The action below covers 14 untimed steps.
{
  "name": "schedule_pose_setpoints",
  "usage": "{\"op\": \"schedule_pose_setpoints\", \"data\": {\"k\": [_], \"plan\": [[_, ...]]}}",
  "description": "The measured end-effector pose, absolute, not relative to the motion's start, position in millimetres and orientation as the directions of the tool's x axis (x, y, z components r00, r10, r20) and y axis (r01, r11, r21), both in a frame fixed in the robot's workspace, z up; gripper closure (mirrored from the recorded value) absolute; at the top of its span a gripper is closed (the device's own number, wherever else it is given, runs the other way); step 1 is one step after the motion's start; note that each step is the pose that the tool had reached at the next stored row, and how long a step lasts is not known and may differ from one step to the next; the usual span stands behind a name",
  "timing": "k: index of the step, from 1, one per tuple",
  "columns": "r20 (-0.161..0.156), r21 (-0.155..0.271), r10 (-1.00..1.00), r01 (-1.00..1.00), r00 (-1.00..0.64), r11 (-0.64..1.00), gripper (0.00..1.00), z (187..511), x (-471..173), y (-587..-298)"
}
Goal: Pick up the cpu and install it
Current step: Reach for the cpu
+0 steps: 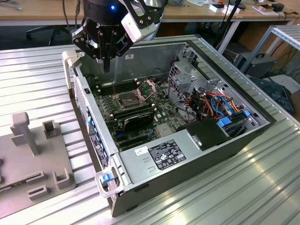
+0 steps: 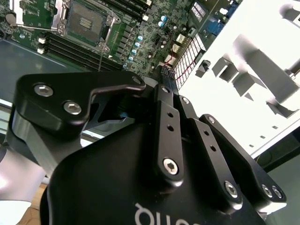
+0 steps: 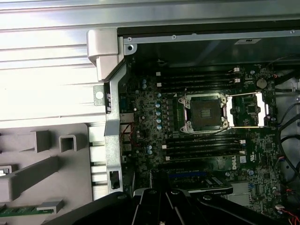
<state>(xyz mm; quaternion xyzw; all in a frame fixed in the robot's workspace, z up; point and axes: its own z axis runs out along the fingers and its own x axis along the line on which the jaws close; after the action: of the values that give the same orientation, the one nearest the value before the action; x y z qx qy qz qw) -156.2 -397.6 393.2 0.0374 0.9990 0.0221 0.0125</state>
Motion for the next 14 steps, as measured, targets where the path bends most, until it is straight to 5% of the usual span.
{"op": "schedule_pose_setpoints", "data": {"k": [14], "plan": [[-0.023, 0.045, 0.075, 0.074, -0.997, 0.996, 0.89, 393.2, -164.2, -397.6]]}}
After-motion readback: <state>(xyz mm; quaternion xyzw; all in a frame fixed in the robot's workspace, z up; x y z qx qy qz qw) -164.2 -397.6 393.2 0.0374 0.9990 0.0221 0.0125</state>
